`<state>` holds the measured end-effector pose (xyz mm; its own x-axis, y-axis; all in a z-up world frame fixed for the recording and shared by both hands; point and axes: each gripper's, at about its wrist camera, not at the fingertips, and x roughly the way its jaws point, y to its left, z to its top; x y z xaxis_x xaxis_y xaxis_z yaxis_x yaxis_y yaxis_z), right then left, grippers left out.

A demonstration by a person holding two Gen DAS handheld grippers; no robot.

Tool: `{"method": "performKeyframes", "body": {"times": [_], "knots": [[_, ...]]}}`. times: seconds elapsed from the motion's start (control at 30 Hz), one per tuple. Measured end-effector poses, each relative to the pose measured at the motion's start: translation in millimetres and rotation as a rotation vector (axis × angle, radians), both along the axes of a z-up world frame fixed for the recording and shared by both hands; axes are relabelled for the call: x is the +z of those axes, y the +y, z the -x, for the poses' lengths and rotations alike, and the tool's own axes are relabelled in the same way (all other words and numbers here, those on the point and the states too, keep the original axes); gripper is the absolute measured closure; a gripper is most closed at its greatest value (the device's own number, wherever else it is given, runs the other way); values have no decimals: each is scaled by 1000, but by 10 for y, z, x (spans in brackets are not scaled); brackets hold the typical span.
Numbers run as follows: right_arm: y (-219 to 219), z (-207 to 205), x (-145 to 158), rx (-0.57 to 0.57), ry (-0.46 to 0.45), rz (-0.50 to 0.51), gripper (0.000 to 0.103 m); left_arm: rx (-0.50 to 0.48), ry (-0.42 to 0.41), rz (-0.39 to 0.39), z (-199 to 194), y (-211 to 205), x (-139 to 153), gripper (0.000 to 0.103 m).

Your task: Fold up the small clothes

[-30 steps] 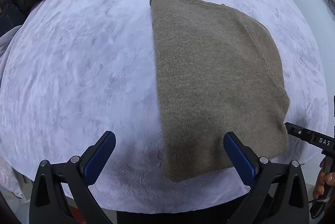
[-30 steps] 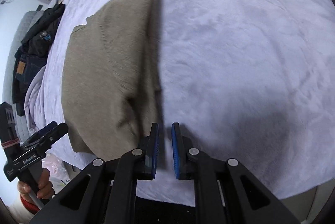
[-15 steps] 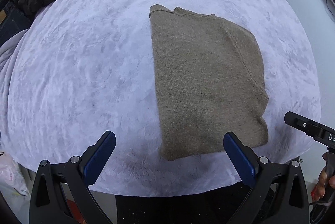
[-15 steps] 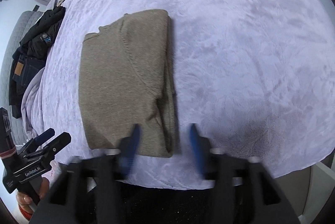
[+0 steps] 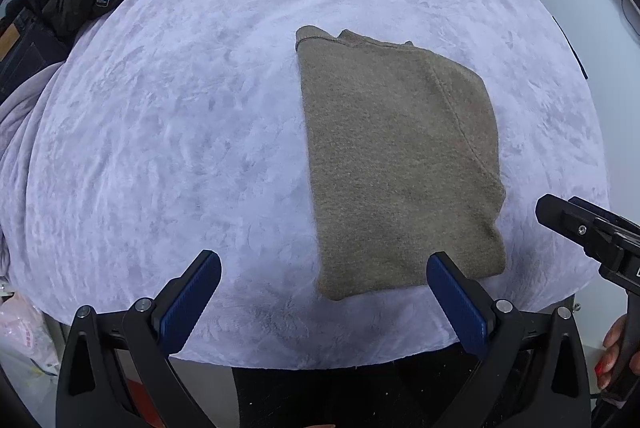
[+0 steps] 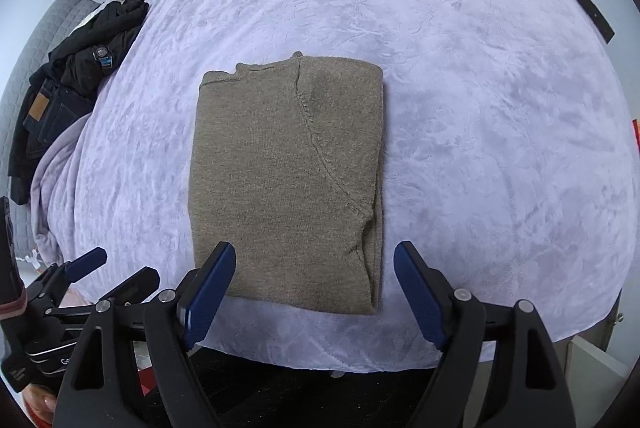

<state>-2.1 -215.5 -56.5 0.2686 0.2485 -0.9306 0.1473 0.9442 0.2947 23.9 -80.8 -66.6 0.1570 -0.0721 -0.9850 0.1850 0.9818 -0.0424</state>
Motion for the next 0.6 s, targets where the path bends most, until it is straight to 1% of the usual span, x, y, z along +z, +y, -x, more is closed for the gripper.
{"method": "performKeyframes", "body": {"times": [0.03, 0.07, 0.1, 0.2, 0.3, 0.6], "knots": [[15, 4, 14, 2, -2, 19, 16, 2, 2, -1, -4, 3, 1, 0], [20, 0, 23, 4, -4, 37, 7, 4, 5, 0, -8, 3, 0, 0], [27, -1, 37, 4, -6, 51, 1, 5, 7, -2, -14, 5, 4, 0], [30, 30, 40, 3, -14, 65, 1, 11, -1, -21, -24, 12, 14, 0], [15, 27, 54, 9, 2, 56, 1, 19, -4, -21, -38, 22, 27, 0], [39, -65, 95, 20, 46, 86, 1, 41, -13, -29, -108, 58, 72, 0]]}}
